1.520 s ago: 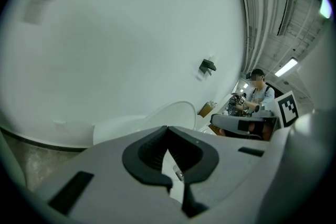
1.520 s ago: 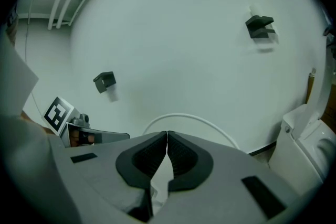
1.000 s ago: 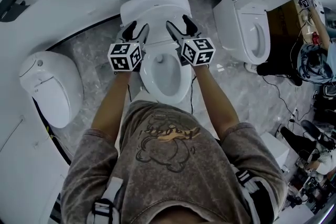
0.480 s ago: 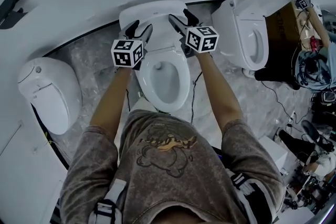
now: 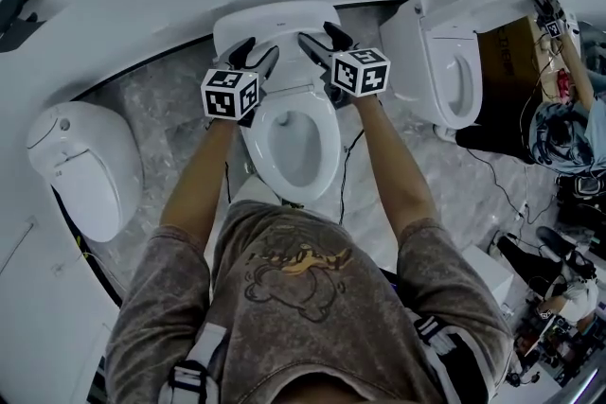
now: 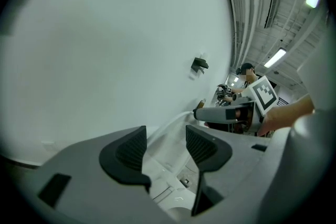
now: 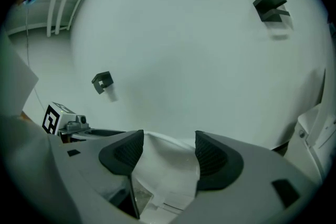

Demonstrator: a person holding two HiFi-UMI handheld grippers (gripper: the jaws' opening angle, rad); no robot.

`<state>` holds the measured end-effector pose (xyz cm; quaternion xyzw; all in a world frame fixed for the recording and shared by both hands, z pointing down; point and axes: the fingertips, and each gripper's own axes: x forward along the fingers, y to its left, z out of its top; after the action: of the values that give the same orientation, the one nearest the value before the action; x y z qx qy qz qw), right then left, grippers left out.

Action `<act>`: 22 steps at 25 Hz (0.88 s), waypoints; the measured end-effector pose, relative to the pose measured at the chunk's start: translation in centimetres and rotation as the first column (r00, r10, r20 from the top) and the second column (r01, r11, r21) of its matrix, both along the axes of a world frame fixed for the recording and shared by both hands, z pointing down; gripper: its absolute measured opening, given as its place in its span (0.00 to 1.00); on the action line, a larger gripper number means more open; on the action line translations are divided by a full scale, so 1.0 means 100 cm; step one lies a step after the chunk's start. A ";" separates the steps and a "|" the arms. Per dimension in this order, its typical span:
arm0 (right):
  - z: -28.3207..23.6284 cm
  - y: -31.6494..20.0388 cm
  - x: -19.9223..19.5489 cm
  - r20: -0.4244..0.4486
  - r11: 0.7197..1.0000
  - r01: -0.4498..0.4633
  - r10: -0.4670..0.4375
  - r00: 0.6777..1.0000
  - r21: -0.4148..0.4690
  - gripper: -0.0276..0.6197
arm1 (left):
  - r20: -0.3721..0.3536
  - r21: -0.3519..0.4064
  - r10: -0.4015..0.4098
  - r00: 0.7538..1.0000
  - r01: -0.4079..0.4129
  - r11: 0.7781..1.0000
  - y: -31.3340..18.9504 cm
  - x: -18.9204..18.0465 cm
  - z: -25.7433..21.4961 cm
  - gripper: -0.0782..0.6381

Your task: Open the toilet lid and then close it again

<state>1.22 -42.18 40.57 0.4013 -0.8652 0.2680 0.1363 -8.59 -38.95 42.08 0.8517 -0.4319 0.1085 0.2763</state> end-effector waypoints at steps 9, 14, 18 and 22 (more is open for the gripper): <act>-0.013 0.046 0.014 0.069 1.000 -0.009 0.008 0.998 0.008 0.50 | -0.053 -0.010 -0.024 0.998 0.023 1.000 0.045 0.010 -0.012 0.43; -0.021 0.100 0.028 0.139 1.000 0.007 -0.008 0.990 0.006 0.50 | -0.080 -0.026 -0.079 0.994 0.077 0.997 0.096 0.019 -0.016 0.43; -0.016 0.149 0.040 0.124 0.999 0.046 -0.047 0.991 0.014 0.50 | -0.058 -0.024 -0.153 0.987 0.152 0.988 0.139 0.029 -0.011 0.43; -0.010 0.189 0.045 0.101 0.996 0.087 -0.087 0.991 0.009 0.50 | -0.043 -0.005 -0.203 0.978 0.203 0.979 0.178 0.035 -0.007 0.43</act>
<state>5.67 -23.29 39.58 0.3494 -0.8883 0.2798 0.1027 -5.07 -21.15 41.42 0.8052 -0.5106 0.0615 0.2952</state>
